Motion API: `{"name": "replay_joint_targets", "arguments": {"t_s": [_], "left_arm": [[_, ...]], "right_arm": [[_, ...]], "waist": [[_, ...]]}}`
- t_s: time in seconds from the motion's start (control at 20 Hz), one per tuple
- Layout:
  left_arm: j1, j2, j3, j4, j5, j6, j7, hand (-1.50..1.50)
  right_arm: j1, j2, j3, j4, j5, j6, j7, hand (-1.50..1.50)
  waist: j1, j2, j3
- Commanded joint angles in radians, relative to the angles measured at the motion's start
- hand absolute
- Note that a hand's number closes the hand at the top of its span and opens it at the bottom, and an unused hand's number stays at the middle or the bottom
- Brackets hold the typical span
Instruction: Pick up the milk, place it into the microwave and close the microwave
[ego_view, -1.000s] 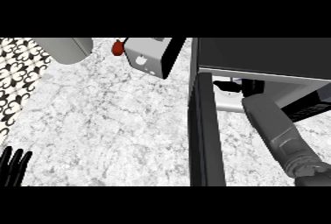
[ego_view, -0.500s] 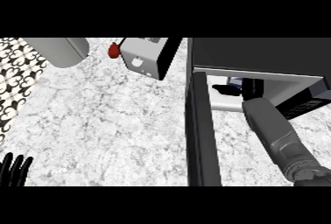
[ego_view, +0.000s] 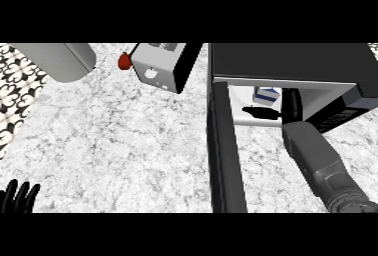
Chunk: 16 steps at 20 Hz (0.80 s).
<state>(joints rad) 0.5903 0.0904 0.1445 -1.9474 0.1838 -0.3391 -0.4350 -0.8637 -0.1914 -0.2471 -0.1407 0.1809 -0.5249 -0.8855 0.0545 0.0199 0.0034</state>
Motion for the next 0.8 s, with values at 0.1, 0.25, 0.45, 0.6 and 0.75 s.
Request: {"name": "replay_joint_targets", "arguments": {"t_s": [0.1, 0.25, 0.45, 0.6, 0.75], "left_arm": [[0.033, -0.035, -0.032, -0.057, -0.045, 0.019, 0.015, -1.50], [0.150, -0.016, -0.048, -0.052, -0.067, -0.065, -0.068, -1.50], [0.128, -0.025, -0.126, -0.050, -0.063, -0.107, -0.040, -1.50], [0.110, -0.007, -0.133, -0.048, -0.054, -0.131, -0.022, -1.50], [0.080, -0.024, -0.181, -0.036, -0.100, -0.124, -0.017, -1.50]], "right_arm": [[0.054, 0.040, -0.019, -0.025, -0.033, 0.125, -0.066, -1.50], [0.140, 0.082, -0.045, -0.050, -0.071, 0.157, -0.128, -1.50], [0.164, 0.095, -0.027, -0.085, -0.083, 0.305, -0.113, -1.50], [0.245, 0.094, -0.009, -0.106, -0.085, 0.401, -0.157, -1.50], [0.301, 0.135, 0.016, -0.157, -0.091, 0.474, -0.176, -1.50]], "waist": [[-0.023, -0.010, -0.001], [-0.029, -0.017, -0.002], [-0.051, -0.025, -0.003], [-0.056, -0.024, -0.003], [-0.071, -0.029, -0.004]]}}
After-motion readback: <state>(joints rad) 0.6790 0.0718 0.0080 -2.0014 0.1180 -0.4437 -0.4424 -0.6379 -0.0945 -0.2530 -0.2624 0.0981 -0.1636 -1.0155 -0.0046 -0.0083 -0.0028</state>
